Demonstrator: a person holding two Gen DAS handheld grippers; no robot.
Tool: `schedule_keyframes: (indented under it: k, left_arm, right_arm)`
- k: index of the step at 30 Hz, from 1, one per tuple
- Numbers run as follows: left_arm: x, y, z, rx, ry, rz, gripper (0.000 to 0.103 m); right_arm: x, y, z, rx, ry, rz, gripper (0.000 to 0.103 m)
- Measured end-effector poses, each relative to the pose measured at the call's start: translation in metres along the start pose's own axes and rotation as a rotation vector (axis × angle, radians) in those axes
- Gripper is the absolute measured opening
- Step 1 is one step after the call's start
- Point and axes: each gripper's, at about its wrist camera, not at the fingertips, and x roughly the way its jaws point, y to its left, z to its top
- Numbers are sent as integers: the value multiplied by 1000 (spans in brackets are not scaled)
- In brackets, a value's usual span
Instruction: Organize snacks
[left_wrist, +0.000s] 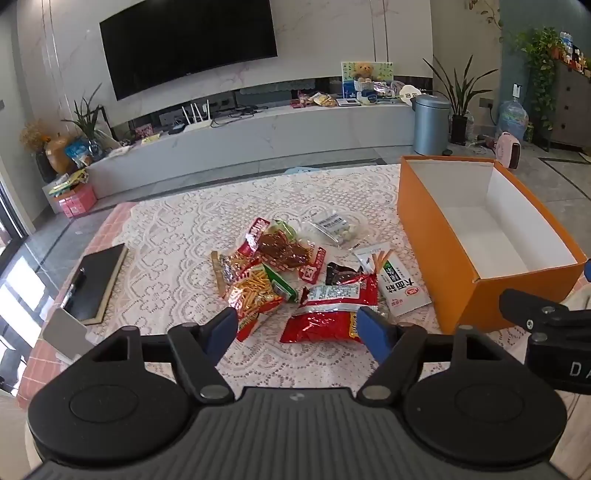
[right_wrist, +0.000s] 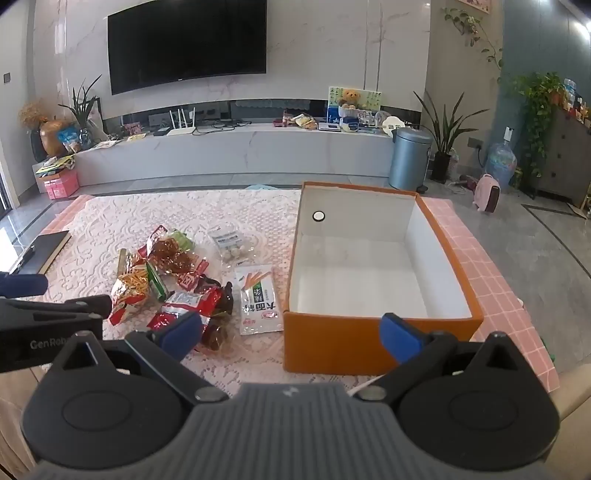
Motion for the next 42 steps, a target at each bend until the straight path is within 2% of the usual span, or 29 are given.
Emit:
schedule_keyframes:
  k: [7,9,10,18,42]
  left_arm:
    - [-6,2,-6,-19,-10,-7,85]
    - [-10,2,-6,-25,-5,-9,85]
    - [-4,4,-1,-37,16,-1,85]
    - [6,3,0,-37,27,17,85]
    - [2,6,-3,-53,18,21,85]
  right_arm:
    - [0,2,-1,-14,-22,11,100]
    - [2,2,-1,-4,15,1,100]
    - [3,2,-1,-3,15,1,100]
    - [3,1,-1,14,7,-5,100]
    - [4,6,-4,3,18,-9,100]
